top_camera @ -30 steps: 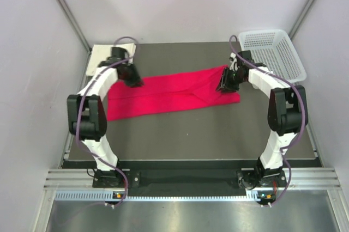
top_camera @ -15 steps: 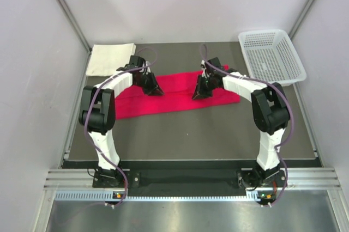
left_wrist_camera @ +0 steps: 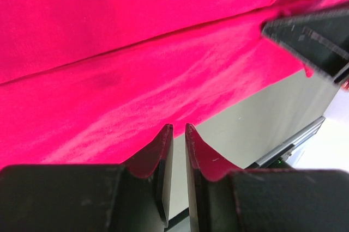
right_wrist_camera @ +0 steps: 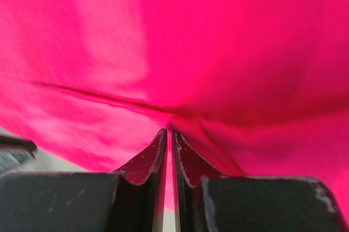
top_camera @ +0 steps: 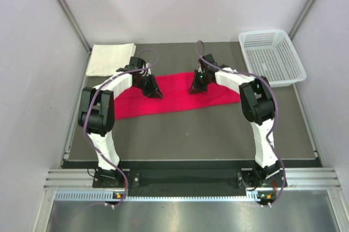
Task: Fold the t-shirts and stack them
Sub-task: Fold the tshirt
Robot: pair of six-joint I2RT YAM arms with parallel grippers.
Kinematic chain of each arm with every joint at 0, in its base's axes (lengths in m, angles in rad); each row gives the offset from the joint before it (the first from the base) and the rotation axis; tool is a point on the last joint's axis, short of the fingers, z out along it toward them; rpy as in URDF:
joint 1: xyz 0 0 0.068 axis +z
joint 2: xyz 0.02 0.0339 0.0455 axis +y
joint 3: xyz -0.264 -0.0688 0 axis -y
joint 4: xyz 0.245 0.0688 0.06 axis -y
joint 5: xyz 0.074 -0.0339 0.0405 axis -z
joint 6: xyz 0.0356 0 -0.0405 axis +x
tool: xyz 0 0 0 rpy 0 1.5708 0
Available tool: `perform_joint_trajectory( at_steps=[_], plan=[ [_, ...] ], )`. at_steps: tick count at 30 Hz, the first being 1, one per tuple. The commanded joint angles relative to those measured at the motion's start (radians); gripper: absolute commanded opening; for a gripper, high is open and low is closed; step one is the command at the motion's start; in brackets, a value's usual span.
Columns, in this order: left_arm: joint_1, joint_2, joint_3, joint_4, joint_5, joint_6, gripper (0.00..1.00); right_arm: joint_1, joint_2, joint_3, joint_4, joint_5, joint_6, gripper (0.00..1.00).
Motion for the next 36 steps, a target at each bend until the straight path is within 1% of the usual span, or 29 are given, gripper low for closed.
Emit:
perform_joint_trajectory(
  at_steps=[1, 6, 11, 14, 18, 21, 26, 32, 36],
  plan=[
    [0.001, -0.053, 0.012, -0.029, 0.006, 0.041, 0.20, -0.007, 0.038, 0.095, 0.036, 0.021, 0.015, 0.08],
    [0.002, -0.039, 0.024, -0.042, 0.009, 0.055, 0.20, -0.011, 0.055, 0.110, 0.035, 0.022, 0.020, 0.08],
    [0.002, -0.025, 0.044, -0.053, 0.018, 0.058, 0.20, -0.014, 0.034, 0.092, 0.028, -0.021, 0.013, 0.08],
    [0.002, -0.022, 0.049, -0.052, 0.018, 0.055, 0.20, -0.016, -0.022, 0.070, 0.008, -0.074, 0.016, 0.09],
    [0.002, -0.021, 0.046, -0.049, 0.019, 0.052, 0.20, -0.023, -0.146, 0.055, -0.021, -0.131, 0.027, 0.12],
    [0.002, -0.016, 0.040, -0.041, 0.018, 0.041, 0.20, -0.072, -0.201, 0.011, -0.011, -0.152, 0.040, 0.15],
    [0.001, -0.018, 0.043, -0.038, 0.027, 0.032, 0.20, -0.134, -0.187, -0.126, 0.086, -0.223, 0.029, 0.16],
    [0.011, -0.044, 0.053, -0.053, 0.015, 0.040, 0.22, -0.126, -0.137, -0.253, 0.193, -0.232, 0.009, 0.15],
    [0.014, -0.048, 0.056, -0.059, 0.029, 0.038, 0.23, -0.128, -0.097, -0.256, 0.195, -0.211, -0.028, 0.15]
  ],
)
